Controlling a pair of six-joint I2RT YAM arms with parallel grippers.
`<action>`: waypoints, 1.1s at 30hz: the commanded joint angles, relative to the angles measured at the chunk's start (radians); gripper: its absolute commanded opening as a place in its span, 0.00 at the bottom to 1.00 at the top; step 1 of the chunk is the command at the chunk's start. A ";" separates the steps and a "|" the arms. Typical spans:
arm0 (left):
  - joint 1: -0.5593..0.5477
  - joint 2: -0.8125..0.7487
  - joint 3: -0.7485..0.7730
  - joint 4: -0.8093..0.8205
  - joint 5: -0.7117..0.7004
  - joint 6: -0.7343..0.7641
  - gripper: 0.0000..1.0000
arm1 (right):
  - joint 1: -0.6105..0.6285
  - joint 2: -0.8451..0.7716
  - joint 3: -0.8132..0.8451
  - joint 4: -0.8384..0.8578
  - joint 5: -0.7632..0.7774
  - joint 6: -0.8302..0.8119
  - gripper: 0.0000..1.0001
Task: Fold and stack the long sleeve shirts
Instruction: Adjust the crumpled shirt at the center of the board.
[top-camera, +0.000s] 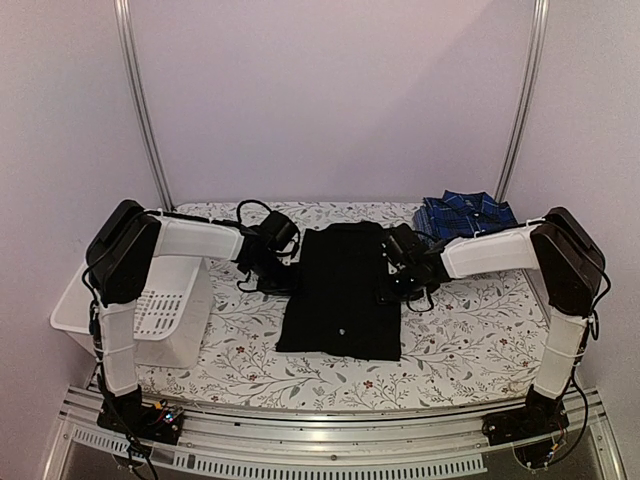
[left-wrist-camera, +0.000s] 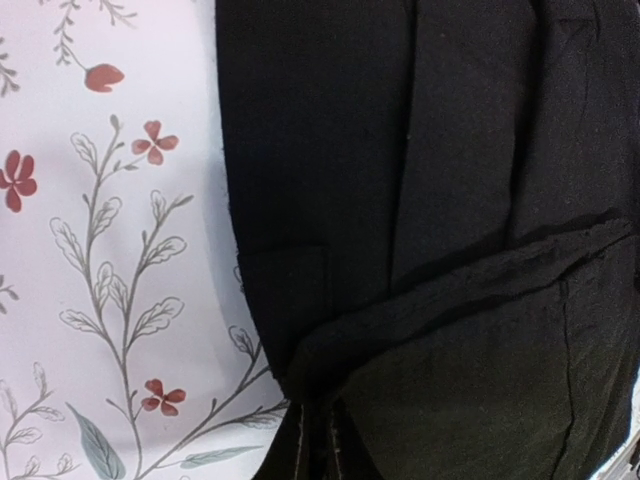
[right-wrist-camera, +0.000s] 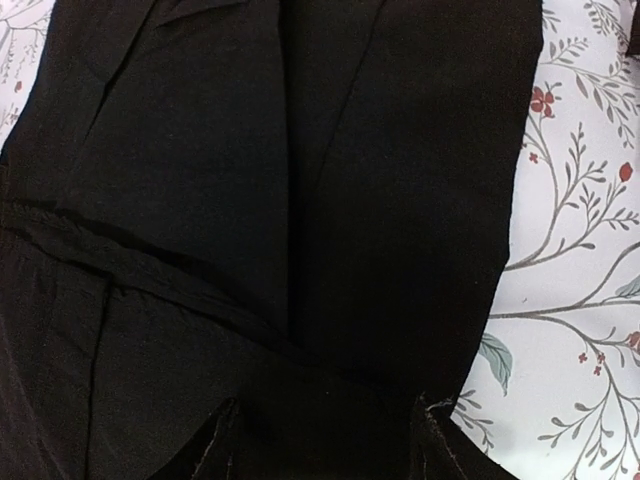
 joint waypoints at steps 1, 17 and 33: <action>-0.002 -0.023 0.021 0.008 0.010 0.017 0.04 | 0.000 -0.010 -0.035 -0.013 0.057 0.045 0.55; -0.018 -0.078 0.016 0.009 -0.006 0.050 0.00 | 0.000 -0.026 -0.044 -0.014 0.103 0.087 0.45; -0.027 -0.125 0.015 0.008 0.003 0.079 0.00 | 0.001 -0.053 -0.010 -0.033 0.061 0.073 0.02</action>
